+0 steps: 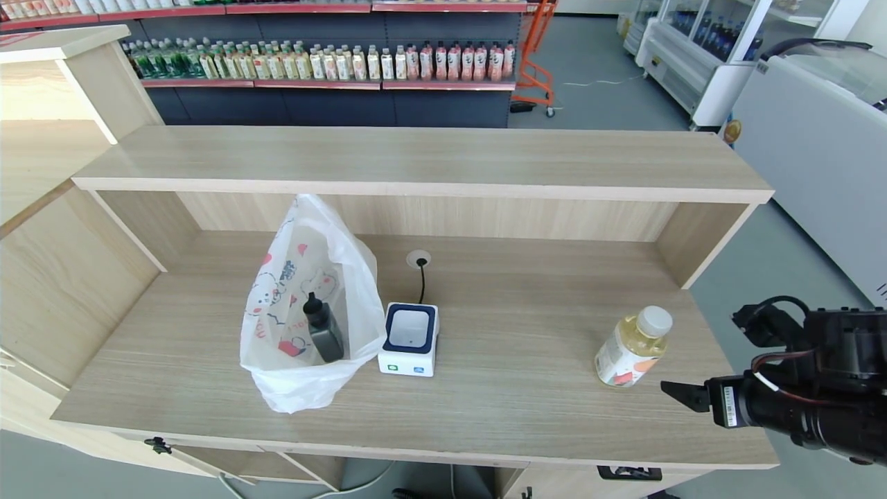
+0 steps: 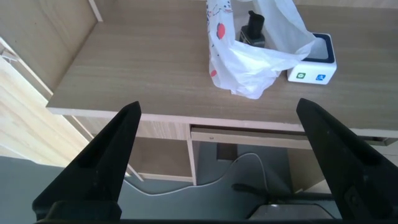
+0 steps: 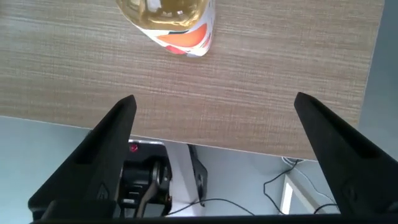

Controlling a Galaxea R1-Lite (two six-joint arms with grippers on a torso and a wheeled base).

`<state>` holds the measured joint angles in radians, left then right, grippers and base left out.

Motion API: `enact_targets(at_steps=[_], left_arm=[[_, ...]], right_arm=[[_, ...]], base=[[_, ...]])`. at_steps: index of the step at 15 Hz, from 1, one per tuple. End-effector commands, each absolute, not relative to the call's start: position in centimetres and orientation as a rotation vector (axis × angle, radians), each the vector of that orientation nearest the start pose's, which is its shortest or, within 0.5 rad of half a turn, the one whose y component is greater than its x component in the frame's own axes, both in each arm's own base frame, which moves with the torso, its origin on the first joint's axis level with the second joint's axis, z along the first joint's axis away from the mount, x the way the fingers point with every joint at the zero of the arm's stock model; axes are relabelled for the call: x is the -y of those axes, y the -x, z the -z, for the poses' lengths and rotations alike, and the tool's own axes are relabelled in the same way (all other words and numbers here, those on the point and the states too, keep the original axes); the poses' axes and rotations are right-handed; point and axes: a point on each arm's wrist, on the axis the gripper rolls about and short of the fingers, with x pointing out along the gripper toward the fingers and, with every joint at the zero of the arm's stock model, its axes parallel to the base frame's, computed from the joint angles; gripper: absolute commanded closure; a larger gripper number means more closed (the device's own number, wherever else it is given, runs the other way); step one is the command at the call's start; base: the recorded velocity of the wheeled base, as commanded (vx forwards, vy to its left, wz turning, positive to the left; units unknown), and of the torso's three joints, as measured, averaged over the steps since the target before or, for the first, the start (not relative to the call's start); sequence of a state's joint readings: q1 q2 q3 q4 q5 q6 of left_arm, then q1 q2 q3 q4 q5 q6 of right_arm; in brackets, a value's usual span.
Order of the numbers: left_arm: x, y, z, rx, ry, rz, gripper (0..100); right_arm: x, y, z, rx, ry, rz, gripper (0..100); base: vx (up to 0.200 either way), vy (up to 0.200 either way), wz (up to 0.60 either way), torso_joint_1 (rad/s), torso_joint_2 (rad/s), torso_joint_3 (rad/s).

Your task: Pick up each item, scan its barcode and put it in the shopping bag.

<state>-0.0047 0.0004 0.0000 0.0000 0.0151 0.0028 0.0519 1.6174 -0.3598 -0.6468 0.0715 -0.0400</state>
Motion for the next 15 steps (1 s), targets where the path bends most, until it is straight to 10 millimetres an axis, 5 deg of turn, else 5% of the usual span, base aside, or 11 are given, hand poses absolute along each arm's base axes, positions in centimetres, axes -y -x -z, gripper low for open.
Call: enact_targets(at_steps=[1, 15], left_arm=[[0.0, 2.3, -7.5, 0.000, -0.003, -0.011, 0], [0.0, 2.3, -7.5, 0.000, -0.003, -0.011, 0]], right_arm=[[-2.0, -23.7, -7.6, -0.662, 0.042, -0.159, 0], [-5.8, -28.0, -4.3, -0.450, 0.073, -0.274, 0]], base=[[0.000, 0.000, 0.00, 0.000, 0.00, 0.000], [0.000, 0.000, 0.00, 0.000, 0.00, 0.000]])
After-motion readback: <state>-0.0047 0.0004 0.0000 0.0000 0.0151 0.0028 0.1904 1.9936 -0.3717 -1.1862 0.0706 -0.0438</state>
